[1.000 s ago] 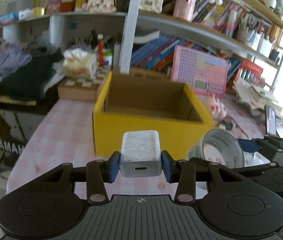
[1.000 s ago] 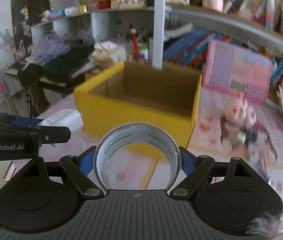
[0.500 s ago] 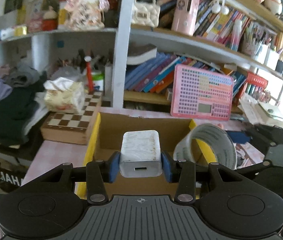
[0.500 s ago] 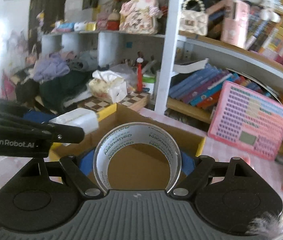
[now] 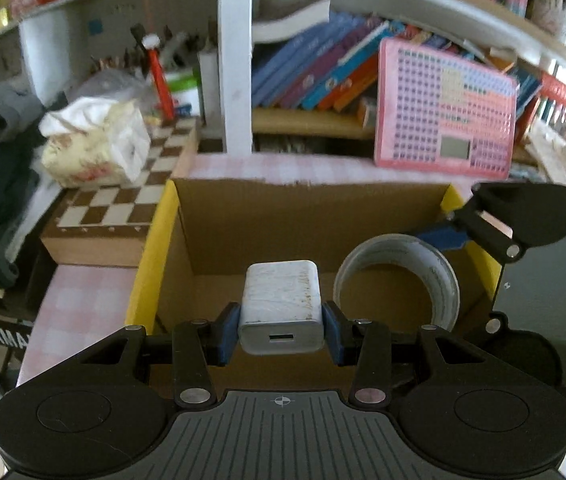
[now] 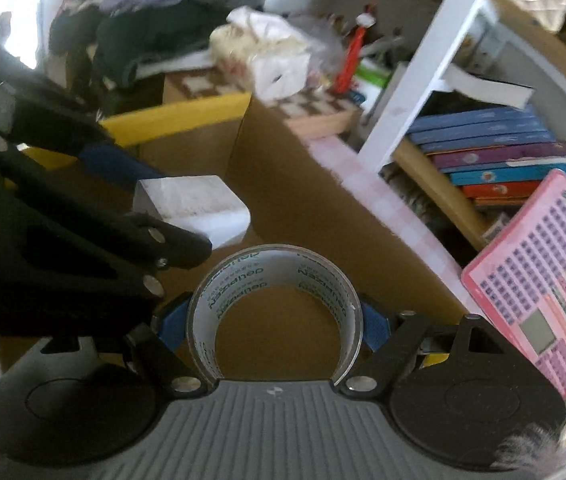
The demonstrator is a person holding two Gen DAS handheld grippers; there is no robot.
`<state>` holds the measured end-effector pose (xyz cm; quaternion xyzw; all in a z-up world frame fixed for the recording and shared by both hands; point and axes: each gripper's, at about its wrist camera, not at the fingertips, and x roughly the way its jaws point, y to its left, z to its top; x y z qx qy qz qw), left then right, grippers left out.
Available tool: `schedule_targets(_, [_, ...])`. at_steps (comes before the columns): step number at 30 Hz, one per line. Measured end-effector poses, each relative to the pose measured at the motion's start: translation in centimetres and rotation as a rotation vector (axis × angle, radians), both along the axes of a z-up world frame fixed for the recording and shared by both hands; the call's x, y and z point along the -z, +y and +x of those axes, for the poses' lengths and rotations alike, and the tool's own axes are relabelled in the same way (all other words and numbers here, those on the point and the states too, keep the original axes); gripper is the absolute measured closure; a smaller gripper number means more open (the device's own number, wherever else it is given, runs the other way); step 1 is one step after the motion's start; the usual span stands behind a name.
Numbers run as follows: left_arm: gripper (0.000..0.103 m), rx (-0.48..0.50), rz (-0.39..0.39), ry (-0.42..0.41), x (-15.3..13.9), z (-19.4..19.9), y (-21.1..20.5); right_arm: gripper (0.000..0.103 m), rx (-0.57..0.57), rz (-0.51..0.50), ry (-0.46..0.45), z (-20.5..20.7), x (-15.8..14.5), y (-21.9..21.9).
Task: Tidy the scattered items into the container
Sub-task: 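Carry the tape roll and white charger into the yellow box with both tools, then open both tools to release the items in the box and withdraw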
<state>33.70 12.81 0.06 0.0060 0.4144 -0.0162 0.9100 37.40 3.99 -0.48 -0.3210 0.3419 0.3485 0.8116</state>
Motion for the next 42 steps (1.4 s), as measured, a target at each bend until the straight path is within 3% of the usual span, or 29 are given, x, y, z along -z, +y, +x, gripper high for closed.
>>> schedule_targets(2, [0.061, 0.026, -0.008, 0.035, 0.6, 0.8, 0.0, 0.02, -0.051, -0.049, 0.009, 0.3, 0.6, 0.5])
schedule_targets(6, [0.061, 0.074, 0.08, 0.081, 1.5, 1.9, -0.3, 0.02, -0.119, -0.133, 0.038, 1.1, 1.7, 1.4])
schedule_targets(9, [0.061, 0.063, 0.085, 0.099, 1.9, 2.5, -0.4, 0.019, -0.134, -0.159, 0.04, 1.3, 2.0, 1.7])
schedule_targets(16, [0.061, 0.029, 0.025, 0.125, 2.0, 3.0, -0.7, 0.02, -0.108, -0.173, 0.042, 1.6, 2.4, 1.8])
schedule_targets(22, [0.057, 0.032, -0.015, 0.106, 1.5, 2.8, -0.5, 0.009, -0.11, -0.159, -0.001, 1.0, 2.2, 1.8])
schedule_targets(24, [0.049, 0.035, -0.001, 0.09, 1.1, 2.5, -0.5, 0.009, -0.106, -0.153, -0.006, 0.8, 1.9, 1.6])
schedule_targets(29, [0.04, 0.048, 0.005, 0.031, -0.6, 1.2, -0.6, 0.009, -0.074, -0.09, -0.013, 0.2, 0.0, 0.7])
schedule_targets(42, [0.03, 0.041, -0.027, -0.207, -6.1, -6.2, -0.3, 0.009, 0.066, 0.141, -0.143, -5.8, -7.7, -3.4])
